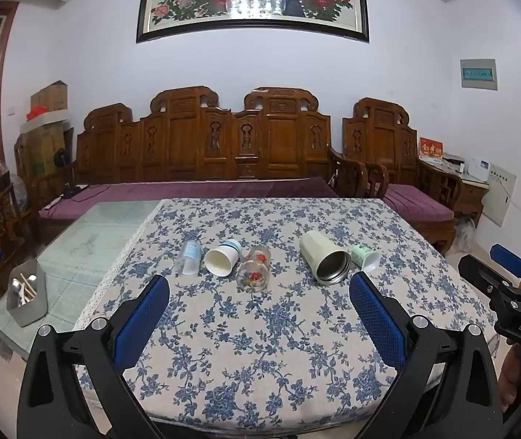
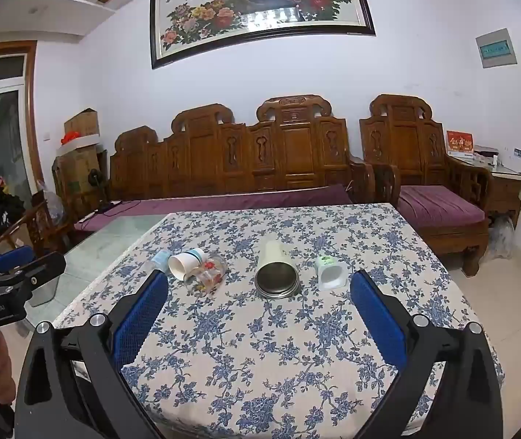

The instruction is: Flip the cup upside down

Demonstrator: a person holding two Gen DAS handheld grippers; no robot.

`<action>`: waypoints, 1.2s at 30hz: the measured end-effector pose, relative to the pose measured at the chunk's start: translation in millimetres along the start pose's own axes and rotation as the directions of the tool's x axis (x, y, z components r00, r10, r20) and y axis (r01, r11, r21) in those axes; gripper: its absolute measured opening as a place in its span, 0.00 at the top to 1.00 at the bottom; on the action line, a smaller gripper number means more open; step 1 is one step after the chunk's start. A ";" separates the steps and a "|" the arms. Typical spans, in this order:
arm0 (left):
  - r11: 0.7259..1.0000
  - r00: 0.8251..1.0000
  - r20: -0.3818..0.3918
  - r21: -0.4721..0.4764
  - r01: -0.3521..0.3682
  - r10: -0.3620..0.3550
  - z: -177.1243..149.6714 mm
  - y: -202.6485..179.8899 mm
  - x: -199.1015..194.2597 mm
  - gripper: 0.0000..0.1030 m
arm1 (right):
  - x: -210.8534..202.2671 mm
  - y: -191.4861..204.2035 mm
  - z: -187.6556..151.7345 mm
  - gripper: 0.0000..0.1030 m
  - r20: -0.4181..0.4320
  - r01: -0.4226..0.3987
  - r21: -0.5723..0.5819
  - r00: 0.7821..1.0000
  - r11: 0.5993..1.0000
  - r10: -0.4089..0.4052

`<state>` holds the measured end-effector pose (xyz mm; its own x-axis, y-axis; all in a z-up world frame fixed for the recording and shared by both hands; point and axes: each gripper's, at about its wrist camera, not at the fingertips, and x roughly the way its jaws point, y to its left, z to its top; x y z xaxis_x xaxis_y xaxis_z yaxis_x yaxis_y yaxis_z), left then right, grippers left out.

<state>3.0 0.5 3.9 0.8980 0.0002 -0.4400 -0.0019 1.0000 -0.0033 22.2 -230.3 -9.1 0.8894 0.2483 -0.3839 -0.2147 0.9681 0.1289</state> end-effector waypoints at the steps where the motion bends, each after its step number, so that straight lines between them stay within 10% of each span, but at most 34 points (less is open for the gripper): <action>1: 1.000 1.000 0.000 0.000 0.000 0.000 0.2 0.0 0.2 0.08 | 0.2 0.5 0.1 0.02 -0.001 0.001 -0.003 1.000 1.000 -0.001; 36: 1.000 1.000 0.006 0.005 0.001 -0.001 3.7 -2.0 -5.6 0.08 | 0.7 -0.2 -0.5 0.02 0.005 0.008 -0.004 1.000 1.000 -0.008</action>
<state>-0.4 -1.5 9.8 0.9007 -0.0006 -0.4345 0.0009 1.0000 0.0005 22.7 -230.3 -9.9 0.8932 0.2400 -0.3802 -0.2087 0.9703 0.1222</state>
